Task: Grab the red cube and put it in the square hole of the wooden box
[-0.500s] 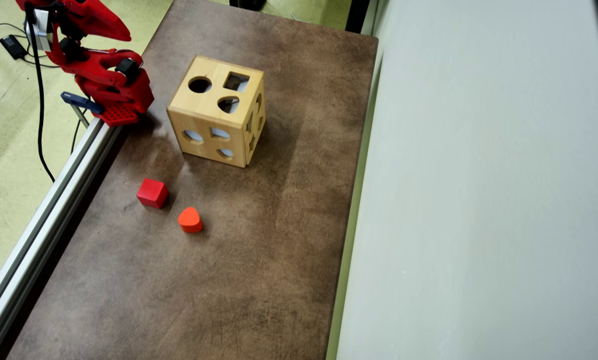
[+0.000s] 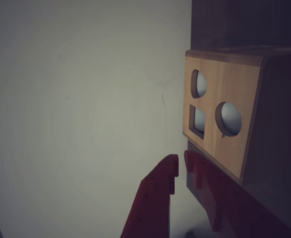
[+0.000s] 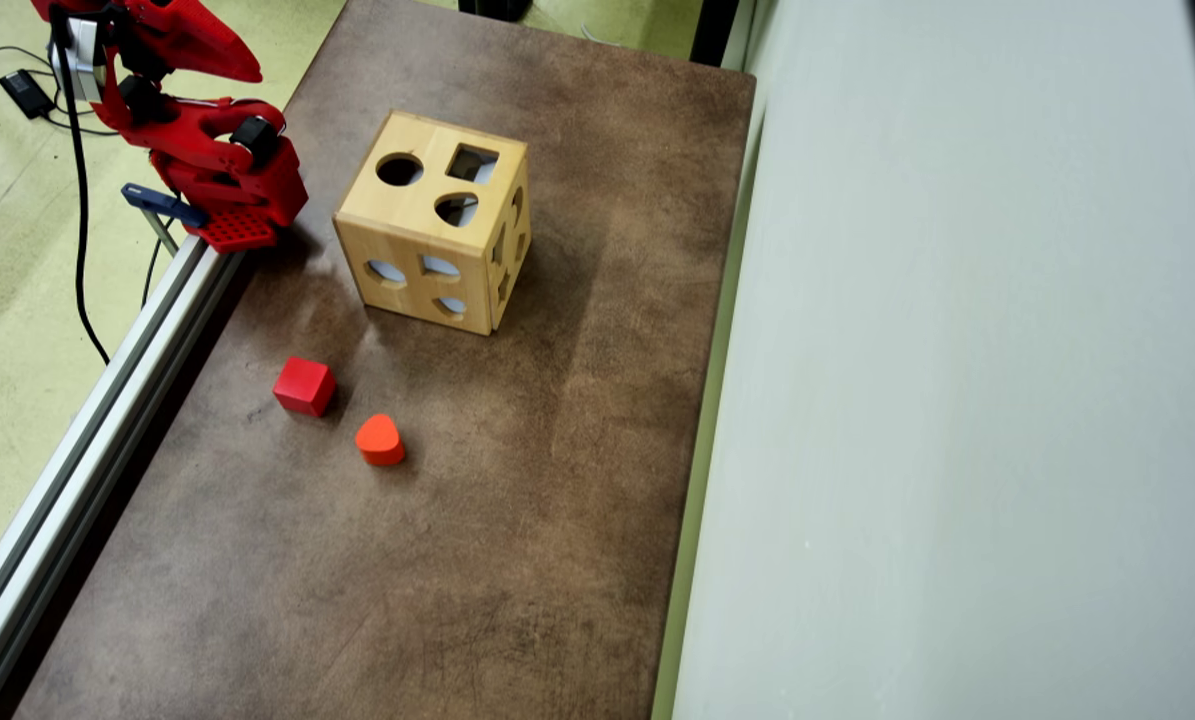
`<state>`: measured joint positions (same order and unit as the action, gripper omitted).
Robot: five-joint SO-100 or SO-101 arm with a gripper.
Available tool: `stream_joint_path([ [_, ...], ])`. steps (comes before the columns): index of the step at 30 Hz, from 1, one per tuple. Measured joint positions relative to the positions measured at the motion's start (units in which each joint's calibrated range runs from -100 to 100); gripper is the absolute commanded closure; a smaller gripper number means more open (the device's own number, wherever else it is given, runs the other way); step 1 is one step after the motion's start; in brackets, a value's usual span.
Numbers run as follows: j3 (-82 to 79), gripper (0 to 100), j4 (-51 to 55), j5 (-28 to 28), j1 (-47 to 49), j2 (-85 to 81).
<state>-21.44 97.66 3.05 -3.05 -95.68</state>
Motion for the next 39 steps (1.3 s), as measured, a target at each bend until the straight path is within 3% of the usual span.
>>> stream_joint_path([
  [27,0.0,97,0.0,0.0,0.0,0.1],
  [39,0.0,97,0.0,-0.2,-1.7,13.4],
])
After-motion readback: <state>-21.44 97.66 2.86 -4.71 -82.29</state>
